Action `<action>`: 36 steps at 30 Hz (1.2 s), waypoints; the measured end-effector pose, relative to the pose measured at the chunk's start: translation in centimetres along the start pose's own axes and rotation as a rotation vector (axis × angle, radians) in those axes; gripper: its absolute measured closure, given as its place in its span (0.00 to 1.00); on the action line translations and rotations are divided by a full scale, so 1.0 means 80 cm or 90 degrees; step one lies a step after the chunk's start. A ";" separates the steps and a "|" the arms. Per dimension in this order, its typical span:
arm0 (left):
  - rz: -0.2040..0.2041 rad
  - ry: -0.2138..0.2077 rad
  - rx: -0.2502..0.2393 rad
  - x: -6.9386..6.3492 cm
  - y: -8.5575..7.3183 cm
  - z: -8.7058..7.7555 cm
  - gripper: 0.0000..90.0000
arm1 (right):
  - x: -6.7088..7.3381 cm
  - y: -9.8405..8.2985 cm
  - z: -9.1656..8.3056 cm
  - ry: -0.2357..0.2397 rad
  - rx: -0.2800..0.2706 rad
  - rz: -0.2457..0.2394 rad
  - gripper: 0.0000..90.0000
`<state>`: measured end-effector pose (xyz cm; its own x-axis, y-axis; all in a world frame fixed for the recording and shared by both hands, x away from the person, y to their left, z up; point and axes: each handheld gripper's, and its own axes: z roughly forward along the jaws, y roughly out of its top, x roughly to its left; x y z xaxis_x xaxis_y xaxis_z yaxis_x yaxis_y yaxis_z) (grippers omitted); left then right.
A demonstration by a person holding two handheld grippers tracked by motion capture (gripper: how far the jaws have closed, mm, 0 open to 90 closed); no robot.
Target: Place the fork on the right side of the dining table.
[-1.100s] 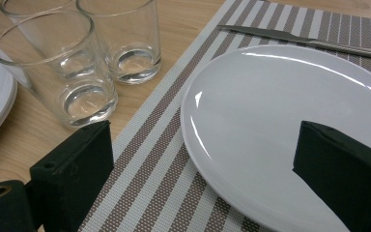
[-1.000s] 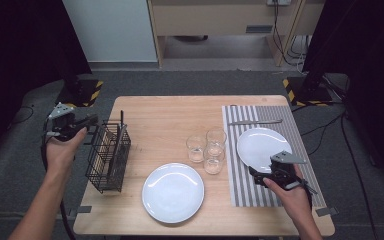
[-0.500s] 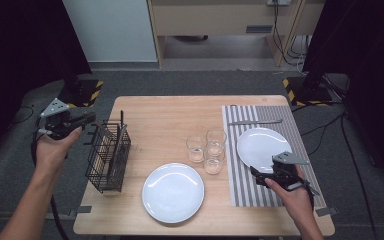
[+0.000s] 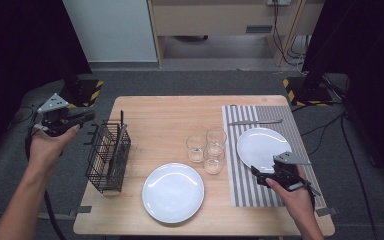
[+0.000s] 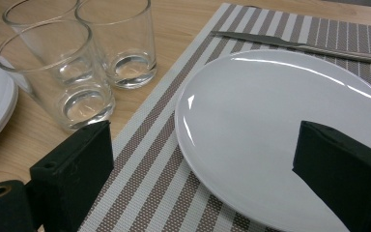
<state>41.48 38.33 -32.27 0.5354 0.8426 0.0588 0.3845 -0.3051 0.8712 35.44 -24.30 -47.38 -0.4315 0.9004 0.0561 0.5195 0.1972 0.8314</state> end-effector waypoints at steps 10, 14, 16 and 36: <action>0.012 -0.017 -0.006 0.002 0.008 -0.007 0.96 | -0.004 0.001 -0.003 -0.010 0.002 0.002 0.08; 0.023 -0.017 -0.011 0.001 0.017 -0.014 0.96 | -0.003 0.000 -0.004 -0.010 0.001 -0.003 0.08; 0.024 -0.018 -0.015 0.001 0.022 -0.017 0.96 | -0.003 0.001 -0.005 -0.010 0.001 0.000 0.08; 0.037 -0.042 -0.048 -0.008 0.053 -0.035 0.96 | -0.009 -0.004 -0.011 -0.016 0.003 0.007 0.08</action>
<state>40.68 37.74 -27.27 0.6037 0.7932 0.0800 0.2957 -0.3160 0.9015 34.97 -25.38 -47.23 -0.4075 0.9118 0.0511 0.5272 0.1892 0.8284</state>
